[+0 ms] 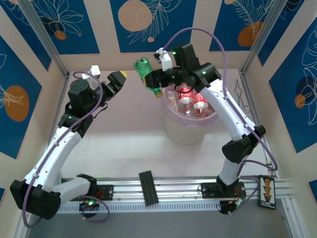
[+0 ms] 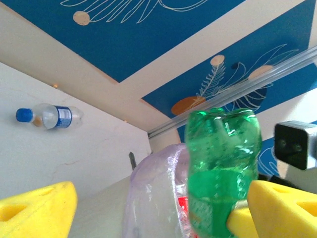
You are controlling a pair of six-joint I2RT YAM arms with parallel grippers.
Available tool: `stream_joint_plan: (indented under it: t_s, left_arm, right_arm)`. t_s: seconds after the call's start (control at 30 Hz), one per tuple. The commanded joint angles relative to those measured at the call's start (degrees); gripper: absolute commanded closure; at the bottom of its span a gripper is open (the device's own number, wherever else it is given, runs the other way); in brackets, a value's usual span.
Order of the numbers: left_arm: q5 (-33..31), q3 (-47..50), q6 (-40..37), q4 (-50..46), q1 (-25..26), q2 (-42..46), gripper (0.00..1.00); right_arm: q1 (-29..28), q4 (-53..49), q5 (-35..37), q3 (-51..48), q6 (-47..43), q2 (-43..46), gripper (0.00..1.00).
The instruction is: Put the plastic bottles in the bin
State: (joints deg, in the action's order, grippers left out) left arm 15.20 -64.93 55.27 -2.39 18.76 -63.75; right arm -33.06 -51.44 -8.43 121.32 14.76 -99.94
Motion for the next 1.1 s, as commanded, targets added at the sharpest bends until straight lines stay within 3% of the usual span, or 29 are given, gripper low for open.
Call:
stream_joint_plan:
  t_s: [0.0,0.17,0.37,0.53,0.87,1.0,1.07]
  left_arm:
    - [-3.69,-4.91,-7.85,-9.47,3.41,-3.71,0.14]
    - [-8.13,-14.83,-17.21,-17.02,11.42,-13.51,0.14]
    - [-8.49,-20.41,-20.92,-17.19,15.04,-21.33,0.18]
    - [-6.94,-22.39,-20.99,-17.16,16.07,-25.39,0.22]
    - [-7.6,-22.02,-21.14,-16.07,17.39,-28.0,0.25]
    - [-7.64,-21.73,-20.93,-15.72,17.6,-28.22,0.26]
    - [-7.73,-21.73,-20.84,-15.57,17.58,-28.28,0.26]
  right_arm:
    - [3.6,-7.82,7.14,3.4,-1.1,4.81,0.53]
    - [9.49,-21.17,18.07,7.62,0.4,6.67,0.58]
    - [17.92,-31.9,25.19,6.28,3.04,8.5,0.62]
    - [21.7,-32.56,26.76,0.35,3.17,10.1,0.63]
    - [21.86,-31.14,27.69,-5.29,2.45,8.33,0.63]
    - [21.03,-31.26,28.09,-6.02,2.26,7.49,0.56]
    - [20.58,-31.77,28.2,-5.15,1.82,7.15,0.43]
